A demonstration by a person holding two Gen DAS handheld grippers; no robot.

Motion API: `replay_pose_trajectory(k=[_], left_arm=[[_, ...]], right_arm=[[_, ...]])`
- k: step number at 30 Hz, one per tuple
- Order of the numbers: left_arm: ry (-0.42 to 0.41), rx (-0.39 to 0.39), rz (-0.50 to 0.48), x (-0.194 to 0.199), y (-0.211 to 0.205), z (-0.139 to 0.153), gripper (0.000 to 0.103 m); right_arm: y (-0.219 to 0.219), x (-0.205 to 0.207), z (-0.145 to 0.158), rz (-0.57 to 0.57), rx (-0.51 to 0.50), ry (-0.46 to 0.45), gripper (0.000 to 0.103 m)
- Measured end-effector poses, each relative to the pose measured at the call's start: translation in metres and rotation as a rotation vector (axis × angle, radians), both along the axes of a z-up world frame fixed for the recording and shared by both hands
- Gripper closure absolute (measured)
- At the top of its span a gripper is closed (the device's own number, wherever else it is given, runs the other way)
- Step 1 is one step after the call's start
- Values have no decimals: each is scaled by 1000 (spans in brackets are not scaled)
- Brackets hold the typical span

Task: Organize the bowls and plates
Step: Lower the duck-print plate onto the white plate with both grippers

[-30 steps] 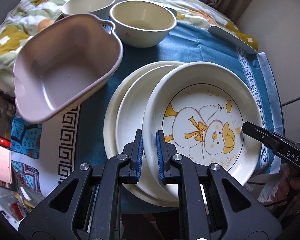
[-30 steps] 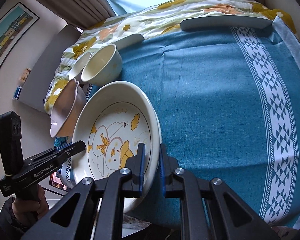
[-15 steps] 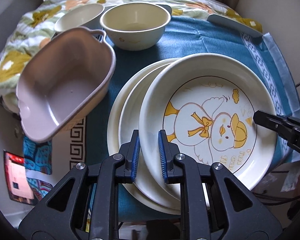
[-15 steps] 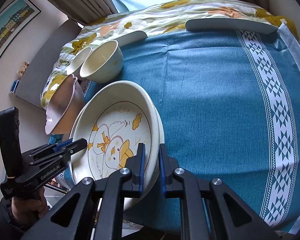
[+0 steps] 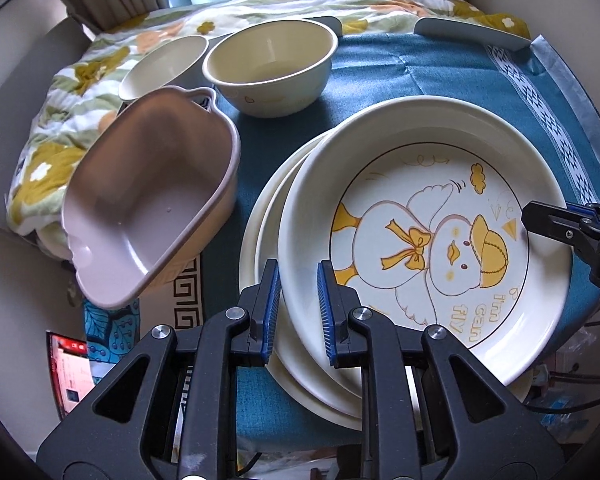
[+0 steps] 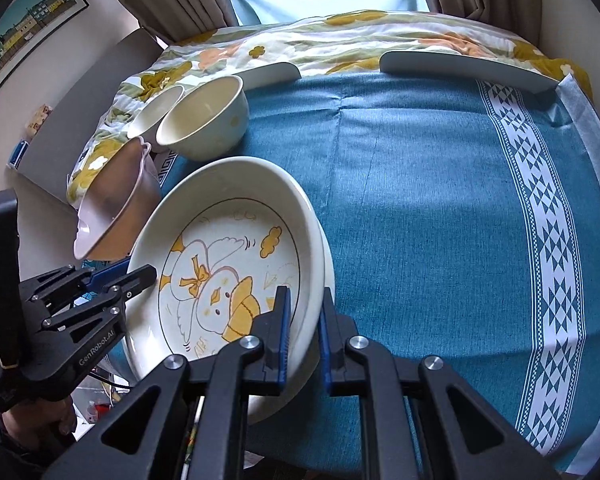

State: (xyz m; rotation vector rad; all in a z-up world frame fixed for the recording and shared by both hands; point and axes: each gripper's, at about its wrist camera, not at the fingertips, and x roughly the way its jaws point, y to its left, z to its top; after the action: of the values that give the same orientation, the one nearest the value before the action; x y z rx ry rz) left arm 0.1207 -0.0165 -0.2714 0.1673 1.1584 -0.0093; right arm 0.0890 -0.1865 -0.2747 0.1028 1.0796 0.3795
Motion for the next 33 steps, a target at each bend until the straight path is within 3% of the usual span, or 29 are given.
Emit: replay_pose_trajectory(k=[9, 16, 22, 33], left_arm=[[-26, 125, -25, -4, -12, 1, 86], [-23, 146, -23, -4, -13, 2, 86], [-49, 254, -26, -8, -21, 0, 86], [-36, 194, 1, -6, -9, 2, 86]], right_arm=[[3, -2, 2, 0, -16, -19, 91], [4, -3, 2, 5, -25, -21, 91], [5, -4, -1, 9, -29, -15, 91], [8, -3, 0, 17, -44, -26, 91]])
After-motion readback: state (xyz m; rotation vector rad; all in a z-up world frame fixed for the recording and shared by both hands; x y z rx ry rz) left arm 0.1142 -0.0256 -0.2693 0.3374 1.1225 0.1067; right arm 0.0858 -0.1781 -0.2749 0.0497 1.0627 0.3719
